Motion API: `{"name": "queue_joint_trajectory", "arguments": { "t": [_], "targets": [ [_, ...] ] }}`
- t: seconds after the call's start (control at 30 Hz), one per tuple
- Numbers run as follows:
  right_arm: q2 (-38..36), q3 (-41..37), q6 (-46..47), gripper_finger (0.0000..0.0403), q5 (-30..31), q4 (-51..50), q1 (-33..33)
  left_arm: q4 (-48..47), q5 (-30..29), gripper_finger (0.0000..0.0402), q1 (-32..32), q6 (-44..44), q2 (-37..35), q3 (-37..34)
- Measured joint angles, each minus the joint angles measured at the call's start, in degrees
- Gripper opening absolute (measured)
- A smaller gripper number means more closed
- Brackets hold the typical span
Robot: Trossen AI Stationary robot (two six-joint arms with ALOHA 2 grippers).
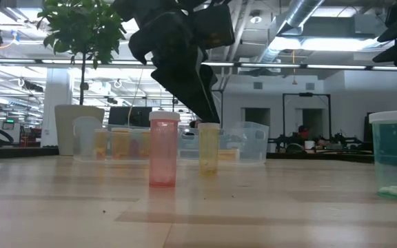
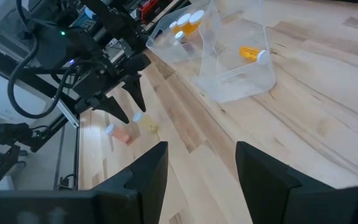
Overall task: Pick and place medicine bottles into bin by pill shape (circle, oval)
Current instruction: Put the small yellow tablet bottle into the right transparent bin
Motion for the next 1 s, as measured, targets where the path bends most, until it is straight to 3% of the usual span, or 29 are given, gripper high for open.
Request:
{"name": "queue_joint_trajectory", "arguments": {
  "t": [0.2,1.0],
  "targets": [
    [0.0,0.0,0.0,0.0201,0.0,0.0,0.0,0.0,0.28,0.0202,0.0,0.0,0.0,-0.01],
    [0.02,0.0,-0.04,0.0201,0.0,0.05,0.02,0.2,2.43,0.0201,0.0,-0.83,2.05,0.37]
  ]
}}
